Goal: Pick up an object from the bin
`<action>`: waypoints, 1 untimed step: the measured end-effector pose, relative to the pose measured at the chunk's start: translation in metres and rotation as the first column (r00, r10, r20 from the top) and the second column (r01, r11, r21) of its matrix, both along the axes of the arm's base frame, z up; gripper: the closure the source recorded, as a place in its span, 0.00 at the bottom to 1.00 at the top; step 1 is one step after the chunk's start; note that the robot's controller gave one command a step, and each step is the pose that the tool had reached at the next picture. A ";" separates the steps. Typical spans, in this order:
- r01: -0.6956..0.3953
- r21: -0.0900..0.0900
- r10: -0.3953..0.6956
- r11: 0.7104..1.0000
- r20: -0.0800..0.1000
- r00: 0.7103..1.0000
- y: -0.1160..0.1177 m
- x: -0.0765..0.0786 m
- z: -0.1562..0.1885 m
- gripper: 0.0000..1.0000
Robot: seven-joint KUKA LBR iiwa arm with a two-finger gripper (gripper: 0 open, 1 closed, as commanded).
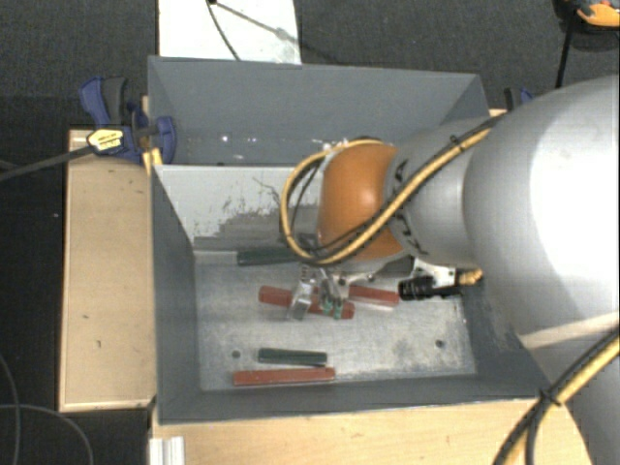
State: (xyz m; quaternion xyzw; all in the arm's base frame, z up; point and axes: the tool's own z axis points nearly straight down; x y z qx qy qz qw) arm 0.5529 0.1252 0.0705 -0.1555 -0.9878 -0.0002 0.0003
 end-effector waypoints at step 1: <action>0.000 -0.001 0.000 1.000 -0.004 1.000 0.000 -0.002 0.005 1.00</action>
Offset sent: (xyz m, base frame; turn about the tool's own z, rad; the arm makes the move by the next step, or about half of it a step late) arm -0.0001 0.0000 0.0149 0.0000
